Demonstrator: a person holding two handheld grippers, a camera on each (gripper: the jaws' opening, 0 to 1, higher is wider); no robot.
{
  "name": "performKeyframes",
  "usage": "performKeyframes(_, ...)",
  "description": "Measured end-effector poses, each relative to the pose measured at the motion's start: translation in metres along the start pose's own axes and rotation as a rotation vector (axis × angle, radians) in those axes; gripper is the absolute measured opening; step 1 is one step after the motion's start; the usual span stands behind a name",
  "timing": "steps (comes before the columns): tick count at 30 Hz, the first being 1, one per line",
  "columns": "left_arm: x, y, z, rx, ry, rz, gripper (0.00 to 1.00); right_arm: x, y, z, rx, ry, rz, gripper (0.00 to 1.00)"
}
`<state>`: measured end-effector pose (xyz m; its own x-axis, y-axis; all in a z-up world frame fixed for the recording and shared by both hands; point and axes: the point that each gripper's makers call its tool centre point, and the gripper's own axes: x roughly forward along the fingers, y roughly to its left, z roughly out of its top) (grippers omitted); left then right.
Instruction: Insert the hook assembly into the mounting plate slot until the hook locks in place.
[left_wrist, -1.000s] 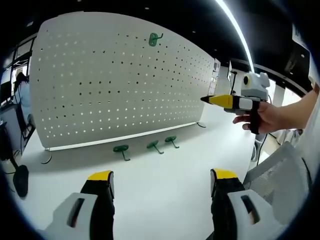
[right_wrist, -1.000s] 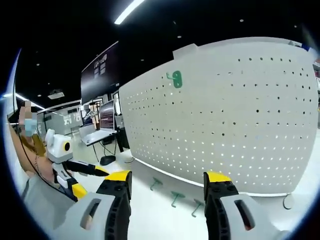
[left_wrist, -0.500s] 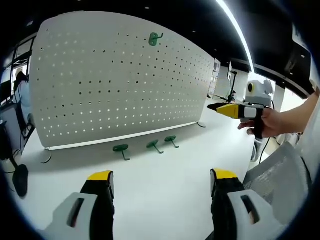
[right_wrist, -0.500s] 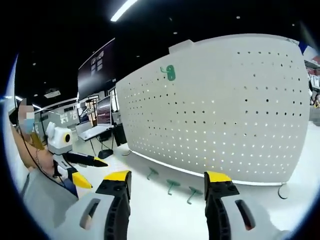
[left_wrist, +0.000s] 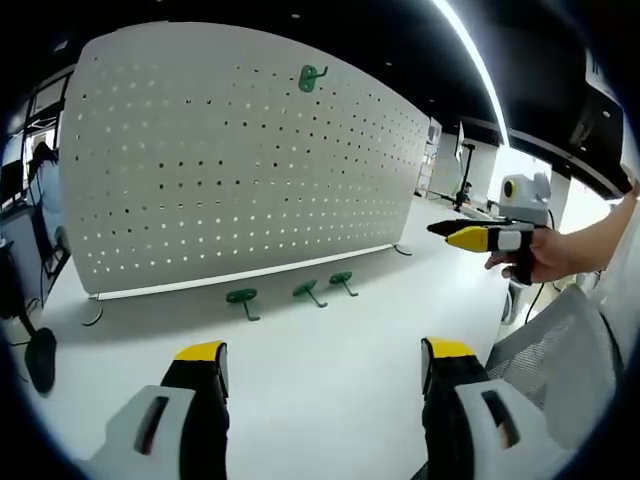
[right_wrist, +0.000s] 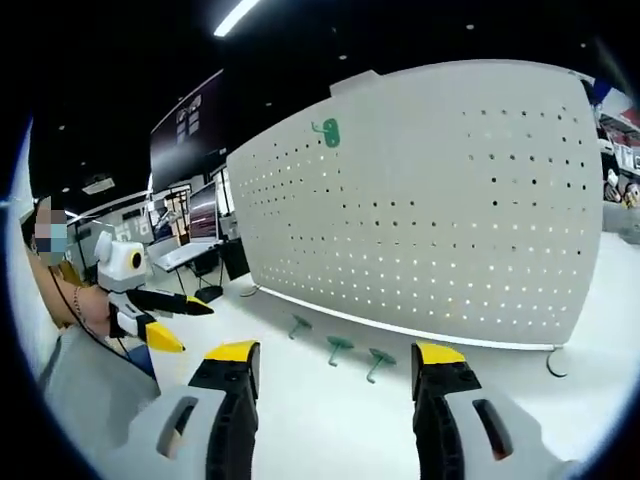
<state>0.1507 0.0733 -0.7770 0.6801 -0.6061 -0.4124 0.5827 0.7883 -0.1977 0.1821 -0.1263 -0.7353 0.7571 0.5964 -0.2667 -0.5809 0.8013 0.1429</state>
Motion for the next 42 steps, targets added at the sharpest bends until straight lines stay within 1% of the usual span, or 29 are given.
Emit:
performKeyframes(7,0.0,-0.002,-0.001,-0.003,0.01,-0.005,0.81,-0.013,-0.008,-0.007,0.011,0.013,-0.017,0.6)
performKeyframes(14,-0.005,0.006,0.005,-0.009,0.009,0.007,0.82,-0.02,-0.011,-0.015,0.015,0.03,-0.024,0.61)
performKeyframes(21,-0.013,0.011,0.004,-0.011,0.022,0.007,0.82,-0.025,-0.011,-0.021,0.01,0.046,-0.02,0.61)
performKeyframes(33,-0.022,0.021,-0.007,-0.016,0.061,0.018,0.81,-0.036,-0.012,-0.032,0.01,0.076,-0.022,0.62)
performKeyframes(42,-0.026,0.027,-0.01,-0.016,0.076,0.018,0.81,-0.042,-0.016,-0.039,0.021,0.095,-0.028,0.62)
